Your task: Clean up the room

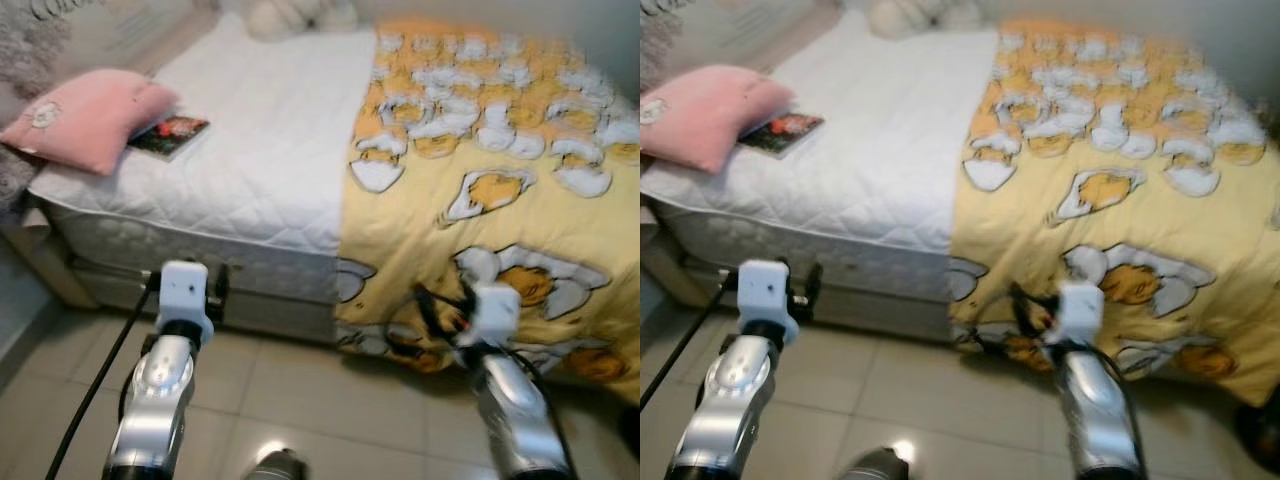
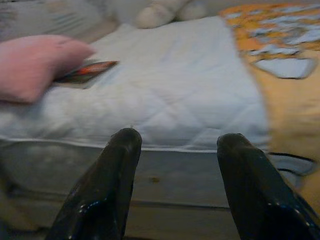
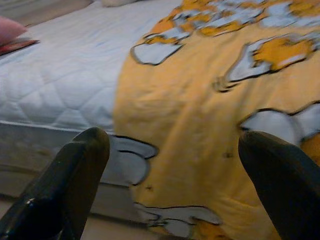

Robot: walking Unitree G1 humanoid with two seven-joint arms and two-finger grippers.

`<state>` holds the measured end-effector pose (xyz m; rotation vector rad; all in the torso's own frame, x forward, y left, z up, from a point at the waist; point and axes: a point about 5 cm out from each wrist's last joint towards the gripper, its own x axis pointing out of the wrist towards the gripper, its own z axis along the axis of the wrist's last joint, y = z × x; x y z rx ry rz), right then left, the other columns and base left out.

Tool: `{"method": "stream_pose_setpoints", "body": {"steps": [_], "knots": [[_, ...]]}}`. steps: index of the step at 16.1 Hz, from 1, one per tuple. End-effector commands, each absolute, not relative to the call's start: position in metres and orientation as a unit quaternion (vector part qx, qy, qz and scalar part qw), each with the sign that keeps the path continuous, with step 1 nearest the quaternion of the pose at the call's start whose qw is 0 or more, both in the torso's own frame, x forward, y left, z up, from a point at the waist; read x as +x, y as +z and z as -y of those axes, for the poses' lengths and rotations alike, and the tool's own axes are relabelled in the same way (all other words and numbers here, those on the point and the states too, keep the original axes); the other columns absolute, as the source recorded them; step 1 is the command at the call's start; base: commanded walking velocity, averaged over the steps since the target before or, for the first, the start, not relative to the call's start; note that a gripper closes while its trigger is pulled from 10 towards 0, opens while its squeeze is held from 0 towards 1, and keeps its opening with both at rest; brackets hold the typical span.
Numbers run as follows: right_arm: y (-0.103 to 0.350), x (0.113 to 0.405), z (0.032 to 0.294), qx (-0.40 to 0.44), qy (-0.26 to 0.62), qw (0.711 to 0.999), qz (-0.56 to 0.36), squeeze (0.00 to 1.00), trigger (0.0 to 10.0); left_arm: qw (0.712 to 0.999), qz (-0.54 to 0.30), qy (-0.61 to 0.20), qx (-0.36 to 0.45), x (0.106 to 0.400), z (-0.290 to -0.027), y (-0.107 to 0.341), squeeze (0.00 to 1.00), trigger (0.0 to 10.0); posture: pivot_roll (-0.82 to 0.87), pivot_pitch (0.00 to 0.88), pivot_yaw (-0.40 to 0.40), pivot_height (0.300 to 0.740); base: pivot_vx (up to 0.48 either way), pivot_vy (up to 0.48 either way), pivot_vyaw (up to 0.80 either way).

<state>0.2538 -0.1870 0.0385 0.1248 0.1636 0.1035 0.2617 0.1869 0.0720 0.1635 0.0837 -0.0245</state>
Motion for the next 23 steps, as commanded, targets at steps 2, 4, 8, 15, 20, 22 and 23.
{"method": "stream_pose_setpoints", "body": {"steps": [2,4,8,15,20,22,23], "knots": [[0.04,0.252,0.179,0.06,0.069,0.992,-0.088,0.0,10.0,0.996,-0.034,-0.022,0.08,0.271,-0.174,0.08,0.0,10.0,0.07,0.0,0.013,0.74,0.0,-0.461,0.47],[0.039,0.251,0.177,0.065,0.07,0.991,-0.093,0.0,10.0,0.994,-0.036,-0.029,0.099,0.276,-0.166,0.081,0.0,10.0,0.07,0.0,0.003,0.74,0.0,-0.461,0.46],[0.046,0.223,0.171,0.08,0.094,0.989,-0.085,0.0,10.0,0.981,0.011,-0.074,0.178,0.26,-0.183,0.094,0.0,10.0,0.07,0.0,-0.005,0.74,0.0,0.0,0.46],[0.017,0.228,0.202,0.085,0.03,0.989,-0.117,0.0,10.0,0.996,-0.019,-0.057,0.07,0.277,-0.16,0.098,0.0,10.0,0.04,0.0,0.008,0.74,0.163,-0.124,0.28],[0.023,0.238,0.188,0.086,0.061,0.99,-0.093,0.0,10.0,0.997,-0.054,-0.006,0.054,0.278,-0.169,0.088,0.0,10.0,0.03,0.0,0.016,0.74,0.401,-0.259,0.48],[0.023,0.237,0.187,0.092,0.058,0.989,-0.096,0.0,10.0,0.996,-0.053,-0.008,0.07,0.277,-0.171,0.088,0.0,10.0,0.04,0.0,0.012,0.74,0.399,-0.261,0.48],[0.023,0.237,0.187,0.094,0.058,0.989,-0.096,0.0,10.0,0.996,-0.055,-0.005,0.069,0.277,-0.171,0.087,0.0,10.0,0.04,0.0,0.012,0.74,0.405,-0.255,0.48]]}}
